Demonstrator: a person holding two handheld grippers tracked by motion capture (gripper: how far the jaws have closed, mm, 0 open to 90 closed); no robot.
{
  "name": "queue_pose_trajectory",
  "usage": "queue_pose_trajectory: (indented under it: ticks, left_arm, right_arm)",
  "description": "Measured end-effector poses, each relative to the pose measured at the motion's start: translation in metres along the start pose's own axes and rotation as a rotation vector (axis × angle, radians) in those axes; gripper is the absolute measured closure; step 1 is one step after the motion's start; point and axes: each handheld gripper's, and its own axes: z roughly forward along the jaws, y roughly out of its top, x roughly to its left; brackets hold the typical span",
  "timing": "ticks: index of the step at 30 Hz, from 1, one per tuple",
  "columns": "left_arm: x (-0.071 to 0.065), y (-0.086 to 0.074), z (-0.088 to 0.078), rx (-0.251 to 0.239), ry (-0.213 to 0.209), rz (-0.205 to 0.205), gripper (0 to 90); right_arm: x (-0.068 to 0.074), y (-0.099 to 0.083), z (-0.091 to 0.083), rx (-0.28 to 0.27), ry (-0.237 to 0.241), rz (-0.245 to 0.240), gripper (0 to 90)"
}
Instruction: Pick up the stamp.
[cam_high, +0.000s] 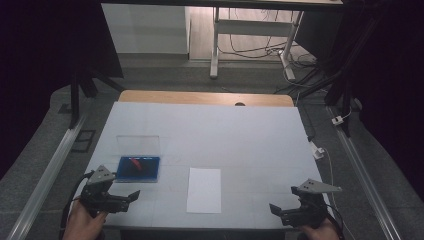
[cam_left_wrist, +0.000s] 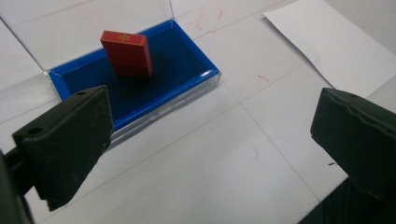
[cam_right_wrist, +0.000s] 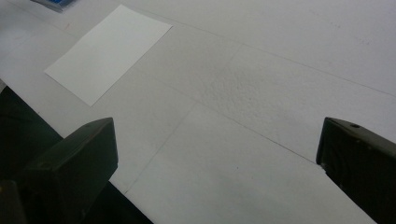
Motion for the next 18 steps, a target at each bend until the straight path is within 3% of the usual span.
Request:
queue_pose_trajectory:
  ticks: [9,18]
  left_arm:
    - [0.013,0.019,0.02,0.03,0.072,0.036,0.0]
    - [0.029,0.031,0.038,0.039,0.054,0.023,0.0]
  right_arm:
    - [0.001,0.0,0.001,0.006,-0.004,-0.01,0.0]
    - [0.002,0.0,0.001,0.013,-0.001,-0.016,0.0]
